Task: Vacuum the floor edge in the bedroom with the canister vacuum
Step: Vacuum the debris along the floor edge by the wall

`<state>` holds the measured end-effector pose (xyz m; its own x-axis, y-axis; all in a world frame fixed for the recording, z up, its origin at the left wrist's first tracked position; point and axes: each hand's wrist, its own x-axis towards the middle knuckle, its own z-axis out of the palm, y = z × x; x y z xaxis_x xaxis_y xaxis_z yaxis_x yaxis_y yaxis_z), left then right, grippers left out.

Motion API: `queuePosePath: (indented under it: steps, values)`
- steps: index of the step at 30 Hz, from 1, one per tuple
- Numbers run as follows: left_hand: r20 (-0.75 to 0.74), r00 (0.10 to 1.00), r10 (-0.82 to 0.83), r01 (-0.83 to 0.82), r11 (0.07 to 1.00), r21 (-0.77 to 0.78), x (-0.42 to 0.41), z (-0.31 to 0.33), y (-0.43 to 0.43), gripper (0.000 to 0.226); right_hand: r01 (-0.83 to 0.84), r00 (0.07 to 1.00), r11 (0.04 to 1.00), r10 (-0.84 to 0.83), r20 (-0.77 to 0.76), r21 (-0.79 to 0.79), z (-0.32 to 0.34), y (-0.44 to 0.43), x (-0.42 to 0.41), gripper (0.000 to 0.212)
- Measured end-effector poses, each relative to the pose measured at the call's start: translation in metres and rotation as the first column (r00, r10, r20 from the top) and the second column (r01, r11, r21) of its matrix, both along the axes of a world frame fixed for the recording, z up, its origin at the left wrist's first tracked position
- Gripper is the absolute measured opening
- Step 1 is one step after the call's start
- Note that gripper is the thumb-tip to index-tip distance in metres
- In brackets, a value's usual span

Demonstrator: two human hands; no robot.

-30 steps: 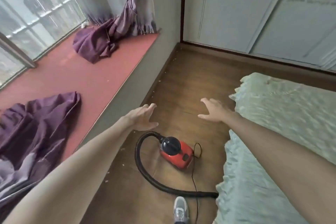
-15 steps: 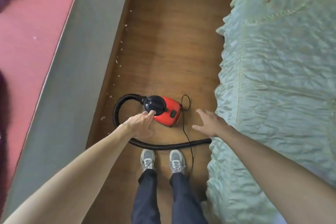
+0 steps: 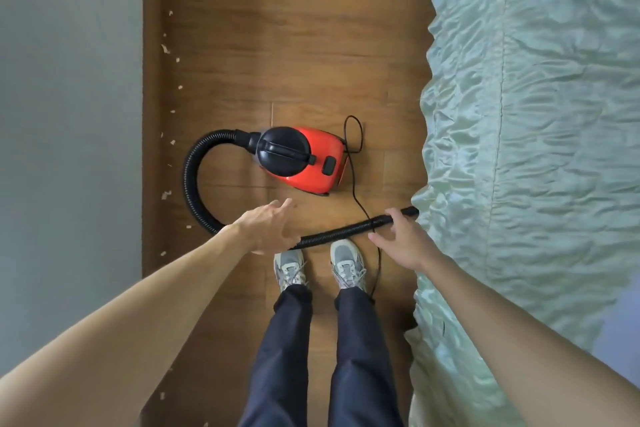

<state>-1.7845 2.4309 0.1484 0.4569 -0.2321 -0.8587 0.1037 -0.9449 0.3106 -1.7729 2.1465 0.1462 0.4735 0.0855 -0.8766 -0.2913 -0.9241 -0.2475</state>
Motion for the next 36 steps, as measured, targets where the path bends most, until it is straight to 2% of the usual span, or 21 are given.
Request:
queuePosePath:
  steps: [7,17,26,36]
  values:
    - [-0.057,0.992,-0.109,0.109,0.994,-0.009,-0.014,-0.081,0.004,0.076,0.167,0.986,0.986,-0.167,-0.009,-0.01,-0.083,0.007,-0.041,0.068]
    - [-0.168,0.967,-0.192,0.194,0.981,-0.008,-0.059,-0.174,-0.012,0.071,0.181,0.979,0.983,-0.182,-0.09,-0.021,-0.174,-0.004,-0.09,0.07]
    - [-0.163,0.973,-0.162,0.164,0.986,-0.002,-0.072,-0.255,-0.039,0.071,0.098,0.991,0.995,-0.098,-0.097,-0.001,-0.254,-0.018,-0.111,0.069]
    - [-0.138,0.97,-0.201,0.201,0.979,-0.015,-0.094,-0.345,-0.072,0.074,0.227,0.969,0.973,-0.229,-0.088,-0.034,-0.347,-0.02,-0.123,0.064]
